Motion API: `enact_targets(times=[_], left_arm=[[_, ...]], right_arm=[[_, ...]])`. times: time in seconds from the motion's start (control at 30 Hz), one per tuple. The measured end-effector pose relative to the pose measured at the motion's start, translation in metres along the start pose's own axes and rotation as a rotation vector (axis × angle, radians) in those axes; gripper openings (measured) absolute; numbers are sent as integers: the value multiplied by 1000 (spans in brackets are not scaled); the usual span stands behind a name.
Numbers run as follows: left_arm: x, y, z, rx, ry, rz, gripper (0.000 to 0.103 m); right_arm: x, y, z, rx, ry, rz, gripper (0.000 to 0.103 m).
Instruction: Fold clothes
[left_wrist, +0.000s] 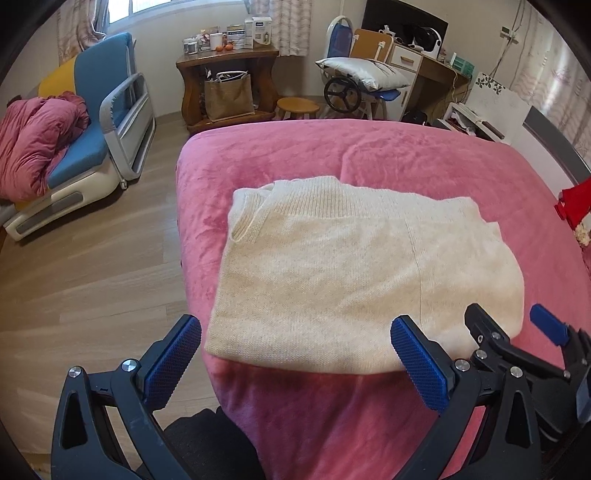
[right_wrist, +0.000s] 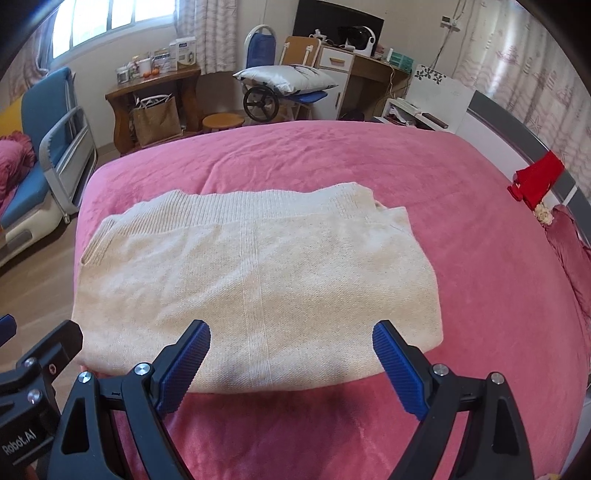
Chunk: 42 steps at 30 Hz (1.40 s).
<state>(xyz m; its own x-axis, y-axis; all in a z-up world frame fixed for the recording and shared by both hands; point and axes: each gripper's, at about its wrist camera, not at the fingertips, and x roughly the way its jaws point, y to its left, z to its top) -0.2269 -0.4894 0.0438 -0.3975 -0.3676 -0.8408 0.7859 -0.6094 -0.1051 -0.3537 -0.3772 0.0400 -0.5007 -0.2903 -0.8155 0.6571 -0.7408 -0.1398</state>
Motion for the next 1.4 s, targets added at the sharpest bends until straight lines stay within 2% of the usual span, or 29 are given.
enact_targets(times=[0.23, 0.33, 0.47, 0.6, 0.77, 1.03, 1.4], left_arm=[[2, -12, -6, 37, 52, -53, 103], [-3, -20, -12, 63, 43, -61, 103], [-13, -25, -16, 117, 11, -27, 103], [-18, -13, -18, 121, -12, -18, 103], [-12, 18, -21, 77, 31, -24, 103], [-14, 53, -24, 80, 32, 2, 103], [-13, 79, -22, 84, 42, -38, 103]], right_arm=[[-6, -10, -5, -7, 7, -40, 91], [-10, -18, -7, 13, 6, -47, 91], [-12, -18, -9, 10, 7, -43, 91], [-14, -6, -9, -9, 6, -35, 91], [-18, 17, -13, -14, 4, -25, 91], [-22, 51, -24, 16, 15, 10, 91], [-26, 80, -21, -7, 17, 8, 91]])
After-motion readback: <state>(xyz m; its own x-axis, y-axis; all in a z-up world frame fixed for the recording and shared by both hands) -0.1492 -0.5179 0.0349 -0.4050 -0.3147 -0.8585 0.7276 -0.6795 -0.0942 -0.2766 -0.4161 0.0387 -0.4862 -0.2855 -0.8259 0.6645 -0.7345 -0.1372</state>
